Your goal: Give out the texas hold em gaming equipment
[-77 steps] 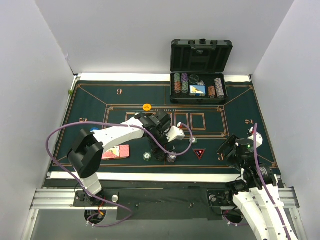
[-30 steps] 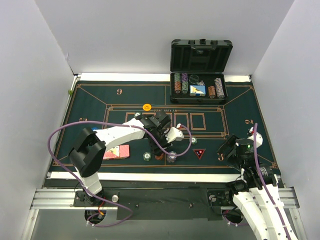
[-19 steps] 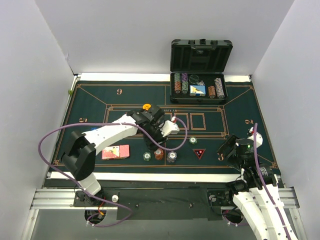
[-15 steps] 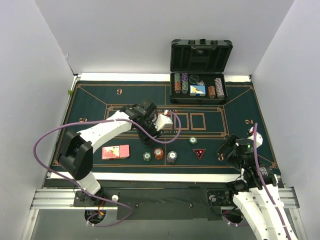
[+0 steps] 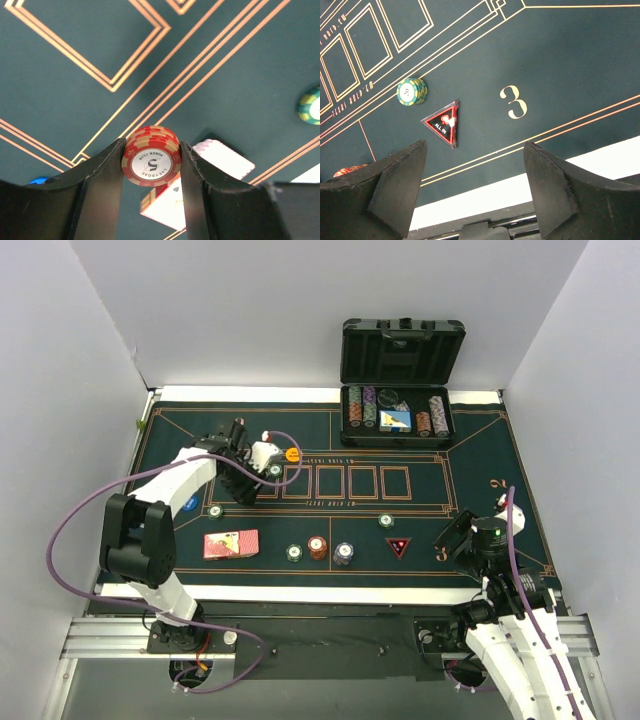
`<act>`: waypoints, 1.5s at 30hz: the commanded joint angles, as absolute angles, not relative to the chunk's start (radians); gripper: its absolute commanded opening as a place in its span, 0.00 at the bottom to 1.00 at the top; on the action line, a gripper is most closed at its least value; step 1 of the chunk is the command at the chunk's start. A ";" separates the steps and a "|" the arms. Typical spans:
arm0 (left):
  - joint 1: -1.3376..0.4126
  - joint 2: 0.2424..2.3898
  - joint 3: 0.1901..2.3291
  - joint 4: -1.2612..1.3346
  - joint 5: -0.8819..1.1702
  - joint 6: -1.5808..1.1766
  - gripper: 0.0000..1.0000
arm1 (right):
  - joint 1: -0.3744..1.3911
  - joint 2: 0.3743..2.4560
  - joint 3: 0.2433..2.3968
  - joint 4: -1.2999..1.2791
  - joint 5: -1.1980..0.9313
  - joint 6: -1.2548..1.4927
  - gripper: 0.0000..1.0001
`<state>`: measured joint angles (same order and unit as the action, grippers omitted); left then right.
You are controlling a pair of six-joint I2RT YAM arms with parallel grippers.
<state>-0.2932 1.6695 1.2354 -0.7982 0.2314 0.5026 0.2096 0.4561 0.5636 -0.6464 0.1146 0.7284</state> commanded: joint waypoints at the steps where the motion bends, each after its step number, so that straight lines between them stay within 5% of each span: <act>1: -0.218 1.701 1.230 -0.698 0.212 0.538 0.30 | 0.206 0.460 0.561 -0.637 0.115 0.715 0.73; 32: -0.017 1.850 1.164 -0.431 0.126 0.410 0.31 | 0.206 0.462 0.563 -0.638 0.107 0.712 0.73; 40: -0.011 1.827 1.137 -0.434 0.115 0.419 0.65 | 0.206 0.459 0.560 -0.635 0.107 0.712 0.73; 42: -0.011 1.816 1.134 -0.433 0.112 0.419 0.91 | 0.206 0.460 0.558 -0.632 0.106 0.712 0.73; 45: -0.011 1.796 1.135 -0.436 0.104 0.423 0.93 | 0.206 0.457 0.557 -0.632 0.104 0.712 0.73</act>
